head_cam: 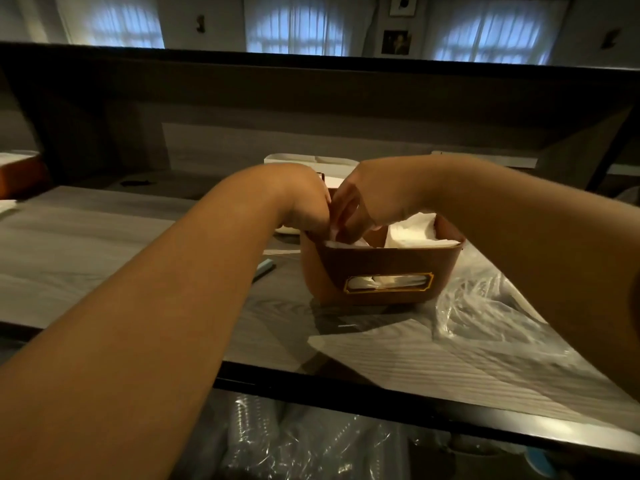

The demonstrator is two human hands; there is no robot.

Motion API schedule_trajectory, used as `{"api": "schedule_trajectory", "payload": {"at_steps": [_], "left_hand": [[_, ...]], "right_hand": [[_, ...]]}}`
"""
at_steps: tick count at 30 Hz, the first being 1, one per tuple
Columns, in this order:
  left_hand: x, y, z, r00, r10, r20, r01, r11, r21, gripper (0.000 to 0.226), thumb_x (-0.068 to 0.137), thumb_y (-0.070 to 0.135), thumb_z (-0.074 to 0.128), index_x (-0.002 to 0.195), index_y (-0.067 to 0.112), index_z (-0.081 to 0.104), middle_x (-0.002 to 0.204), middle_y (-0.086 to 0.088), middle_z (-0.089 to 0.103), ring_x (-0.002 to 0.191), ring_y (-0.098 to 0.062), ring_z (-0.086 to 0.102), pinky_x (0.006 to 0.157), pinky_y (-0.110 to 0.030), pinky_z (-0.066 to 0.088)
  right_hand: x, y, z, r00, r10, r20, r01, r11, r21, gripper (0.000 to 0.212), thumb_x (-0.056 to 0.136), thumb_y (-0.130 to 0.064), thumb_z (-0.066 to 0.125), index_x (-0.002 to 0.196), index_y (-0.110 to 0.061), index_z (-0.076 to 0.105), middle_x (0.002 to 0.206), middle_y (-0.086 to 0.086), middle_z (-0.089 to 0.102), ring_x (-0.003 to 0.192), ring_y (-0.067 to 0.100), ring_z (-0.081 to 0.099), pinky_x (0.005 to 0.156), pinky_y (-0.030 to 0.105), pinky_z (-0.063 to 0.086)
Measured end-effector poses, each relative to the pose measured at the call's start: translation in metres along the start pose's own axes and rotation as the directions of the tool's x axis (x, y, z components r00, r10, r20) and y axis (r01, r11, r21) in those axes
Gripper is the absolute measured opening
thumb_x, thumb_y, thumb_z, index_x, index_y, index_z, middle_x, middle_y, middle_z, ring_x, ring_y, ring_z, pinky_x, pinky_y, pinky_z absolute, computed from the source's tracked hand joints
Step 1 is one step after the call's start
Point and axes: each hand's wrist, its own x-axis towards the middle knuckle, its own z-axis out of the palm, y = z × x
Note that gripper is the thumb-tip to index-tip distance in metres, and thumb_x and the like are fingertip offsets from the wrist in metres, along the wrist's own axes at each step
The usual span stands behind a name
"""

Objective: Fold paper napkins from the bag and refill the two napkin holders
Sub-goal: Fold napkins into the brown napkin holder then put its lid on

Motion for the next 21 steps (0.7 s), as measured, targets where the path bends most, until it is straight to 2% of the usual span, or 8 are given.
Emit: {"api": "schedule_trajectory", "payload": {"at_steps": [1, 4, 7, 10, 14, 16, 19, 21], "left_hand": [[0.003, -0.002, 0.001, 1.000, 0.000, 0.027, 0.000, 1.000, 0.016, 0.031, 0.091, 0.027, 0.069, 0.121, 0.023, 0.071, 0.115, -0.004, 0.065, 0.099, -0.021, 0.060, 0.081, -0.031, 0.051], [0.010, -0.007, 0.003, 0.998, -0.010, 0.055, 0.008, 0.999, 0.036, 0.030, 0.091, 0.030, 0.069, 0.121, 0.024, 0.070, 0.117, -0.003, 0.065, 0.104, -0.021, 0.060, 0.092, -0.035, 0.049], [0.016, -0.009, 0.008, 0.999, -0.030, 0.036, 0.027, 0.997, 0.069, 0.034, 0.091, 0.029, 0.069, 0.124, 0.022, 0.067, 0.118, -0.004, 0.063, 0.106, -0.022, 0.058, 0.089, -0.034, 0.047], [0.021, -0.010, 0.012, 0.999, -0.045, 0.015, 0.044, 0.996, 0.080, 0.036, 0.090, 0.024, 0.068, 0.126, 0.021, 0.067, 0.120, -0.005, 0.063, 0.107, -0.023, 0.059, 0.093, -0.035, 0.050], [0.018, -0.007, 0.010, 0.997, -0.064, 0.047, 0.060, 0.995, 0.084, 0.037, 0.091, 0.024, 0.068, 0.127, 0.019, 0.066, 0.122, -0.006, 0.062, 0.111, -0.025, 0.059, 0.101, -0.041, 0.049], [0.016, -0.004, 0.004, 0.997, -0.079, 0.026, 0.076, 0.994, 0.082, 0.035, 0.092, 0.024, 0.066, 0.126, 0.018, 0.066, 0.120, -0.007, 0.063, 0.109, -0.025, 0.060, 0.101, -0.043, 0.050], [0.013, 0.007, -0.002, 0.990, -0.058, -0.130, 0.069, 0.994, 0.084, 0.028, 0.095, 0.023, 0.062, 0.122, 0.016, 0.069, 0.117, -0.006, 0.066, 0.106, -0.025, 0.062, 0.099, -0.042, 0.052], [0.008, 0.024, -0.004, 0.976, -0.020, -0.218, 0.034, 0.998, 0.060, 0.025, 0.097, 0.018, 0.058, 0.119, 0.015, 0.070, 0.116, -0.006, 0.067, 0.104, -0.024, 0.063, 0.097, -0.041, 0.053]], "right_hand": [[0.003, 0.001, 0.002, 1.000, 0.008, 0.025, -0.008, 1.000, 0.002, 0.036, 0.091, -0.037, 0.070, 0.126, -0.030, 0.068, 0.109, -0.010, 0.071, 0.099, 0.012, 0.066, 0.080, 0.022, 0.047], [0.009, 0.001, 0.007, 0.998, 0.016, 0.069, -0.016, 1.000, 0.008, 0.036, 0.093, -0.034, 0.067, 0.129, -0.029, 0.066, 0.109, -0.008, 0.071, 0.099, 0.011, 0.066, 0.082, 0.024, 0.050], [0.010, 0.000, 0.013, 0.998, 0.016, 0.058, -0.014, 0.999, -0.038, 0.035, 0.098, -0.029, 0.060, 0.132, -0.027, 0.064, 0.115, -0.003, 0.070, 0.103, 0.015, 0.065, 0.087, 0.025, 0.050], [0.007, -0.002, 0.018, 0.999, 0.013, 0.046, -0.010, 0.998, -0.058, 0.036, 0.100, -0.026, 0.055, 0.136, -0.028, 0.062, 0.123, -0.001, 0.067, 0.108, 0.019, 0.063, 0.094, 0.029, 0.050], [-0.001, -0.005, 0.019, 0.999, 0.023, 0.031, -0.022, 1.000, -0.014, 0.036, 0.101, -0.032, 0.055, 0.136, -0.027, 0.062, 0.126, -0.002, 0.066, 0.112, 0.019, 0.061, 0.090, 0.028, 0.043], [-0.013, -0.002, 0.014, 0.998, 0.023, -0.051, -0.021, 0.999, 0.032, 0.034, 0.100, -0.036, 0.058, 0.132, -0.028, 0.064, 0.120, -0.008, 0.067, 0.107, 0.015, 0.063, 0.086, 0.026, 0.041], [-0.040, 0.008, 0.003, 0.966, 0.084, -0.243, -0.041, 0.984, 0.175, 0.022, 0.098, -0.029, 0.061, 0.119, -0.029, 0.068, 0.104, -0.010, 0.071, 0.089, 0.006, 0.066, 0.072, 0.020, 0.046], [-0.060, 0.017, -0.001, 0.935, 0.145, -0.325, -0.064, 0.967, 0.246, 0.015, 0.098, -0.026, 0.061, 0.110, -0.029, 0.070, 0.096, -0.010, 0.072, 0.082, 0.005, 0.067, 0.065, 0.017, 0.048]]}}
